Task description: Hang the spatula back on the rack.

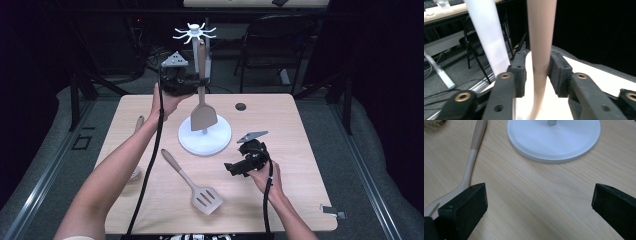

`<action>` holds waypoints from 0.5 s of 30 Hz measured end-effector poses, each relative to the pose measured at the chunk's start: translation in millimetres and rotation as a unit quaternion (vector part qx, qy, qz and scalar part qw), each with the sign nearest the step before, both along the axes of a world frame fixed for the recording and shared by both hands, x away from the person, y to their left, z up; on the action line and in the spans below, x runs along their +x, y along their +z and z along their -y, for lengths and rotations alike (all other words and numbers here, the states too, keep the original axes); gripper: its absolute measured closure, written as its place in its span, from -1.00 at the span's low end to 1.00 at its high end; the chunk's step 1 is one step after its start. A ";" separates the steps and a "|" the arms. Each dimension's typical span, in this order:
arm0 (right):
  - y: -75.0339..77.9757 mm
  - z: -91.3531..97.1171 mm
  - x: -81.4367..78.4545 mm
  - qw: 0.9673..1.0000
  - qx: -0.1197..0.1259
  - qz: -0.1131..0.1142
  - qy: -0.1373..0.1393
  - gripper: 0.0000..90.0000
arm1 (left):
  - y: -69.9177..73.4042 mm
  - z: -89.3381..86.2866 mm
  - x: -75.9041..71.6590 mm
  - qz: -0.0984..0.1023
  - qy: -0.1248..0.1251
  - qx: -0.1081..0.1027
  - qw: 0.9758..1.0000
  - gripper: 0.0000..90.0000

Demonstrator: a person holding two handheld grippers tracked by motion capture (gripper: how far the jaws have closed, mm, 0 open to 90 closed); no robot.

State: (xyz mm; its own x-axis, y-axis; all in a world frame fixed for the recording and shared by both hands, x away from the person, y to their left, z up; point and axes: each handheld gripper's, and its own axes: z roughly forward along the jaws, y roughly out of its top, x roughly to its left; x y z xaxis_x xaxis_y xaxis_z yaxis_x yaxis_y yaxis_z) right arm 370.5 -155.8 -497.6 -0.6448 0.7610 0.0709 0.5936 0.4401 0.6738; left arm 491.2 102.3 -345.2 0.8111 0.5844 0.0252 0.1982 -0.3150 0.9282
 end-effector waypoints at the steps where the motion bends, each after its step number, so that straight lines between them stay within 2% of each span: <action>1: 0.0 0.1 0.0 1.000 -0.002 0.000 0.000 -1.00 | -0.6 -1.8 -0.8 0.001 -0.002 0.000 1.000 0.43; 10: 0.1 -0.8 0.3 1.000 -0.007 -0.002 0.003 -1.00 | 1.8 -17.8 -8.3 0.002 -0.001 -0.003 1.000 0.38; 15: -0.5 -1.4 0.7 1.000 -0.008 -0.003 0.004 -1.00 | 6.5 -25.3 -11.6 0.007 0.004 -0.005 1.000 0.51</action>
State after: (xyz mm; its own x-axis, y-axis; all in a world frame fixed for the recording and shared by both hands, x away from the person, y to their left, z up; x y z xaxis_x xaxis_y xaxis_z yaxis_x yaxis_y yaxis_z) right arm 371.1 -154.4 -498.0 -0.6503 0.7571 0.0627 0.5943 0.4555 0.6628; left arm 479.6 127.6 -338.7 0.8057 0.5915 0.0315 0.1868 -0.3041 0.9341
